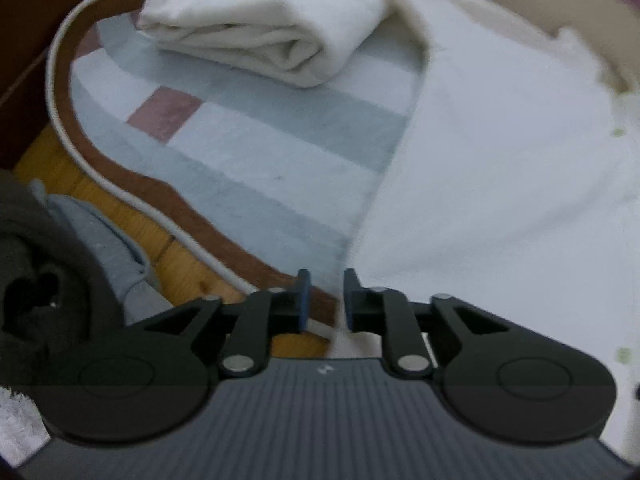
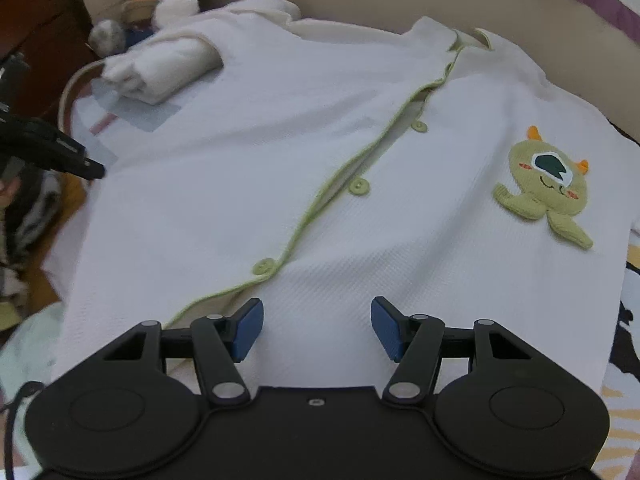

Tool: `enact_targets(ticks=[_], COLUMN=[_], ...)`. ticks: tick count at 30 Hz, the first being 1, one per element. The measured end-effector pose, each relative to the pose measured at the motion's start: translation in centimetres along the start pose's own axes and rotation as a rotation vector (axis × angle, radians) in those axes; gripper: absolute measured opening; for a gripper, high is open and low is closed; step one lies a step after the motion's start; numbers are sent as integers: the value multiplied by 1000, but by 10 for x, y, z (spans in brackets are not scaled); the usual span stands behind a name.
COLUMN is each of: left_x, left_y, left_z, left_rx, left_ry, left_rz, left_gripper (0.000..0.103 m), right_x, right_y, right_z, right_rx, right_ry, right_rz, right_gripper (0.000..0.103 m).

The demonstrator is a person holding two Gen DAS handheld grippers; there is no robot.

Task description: Fold clothes

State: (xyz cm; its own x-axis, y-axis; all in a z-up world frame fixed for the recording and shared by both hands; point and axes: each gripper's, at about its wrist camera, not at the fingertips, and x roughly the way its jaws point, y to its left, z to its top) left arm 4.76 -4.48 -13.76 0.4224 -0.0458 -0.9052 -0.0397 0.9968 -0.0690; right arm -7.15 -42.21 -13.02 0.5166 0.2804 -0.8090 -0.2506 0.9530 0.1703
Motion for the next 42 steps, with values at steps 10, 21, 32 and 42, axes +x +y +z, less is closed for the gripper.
enact_targets(ticks=[10, 21, 32, 42], left_x=[-21, -9, -98, -119], left_y=[-46, -21, 9, 9], left_z=[-47, -56, -58, -72], left_rx=[253, 131, 67, 162], left_ry=[94, 311, -20, 65], left_rz=[-34, 20, -11, 64], left_gripper=[55, 81, 2, 10], right_x=[-31, -5, -6, -13], right_y=[-7, 25, 30, 26], right_z=[-13, -20, -18, -31], right_rx=[165, 86, 13, -13], right_ry=[51, 172, 131, 194], right_rz=[380, 453, 390, 410], right_gripper=[65, 66, 66, 66])
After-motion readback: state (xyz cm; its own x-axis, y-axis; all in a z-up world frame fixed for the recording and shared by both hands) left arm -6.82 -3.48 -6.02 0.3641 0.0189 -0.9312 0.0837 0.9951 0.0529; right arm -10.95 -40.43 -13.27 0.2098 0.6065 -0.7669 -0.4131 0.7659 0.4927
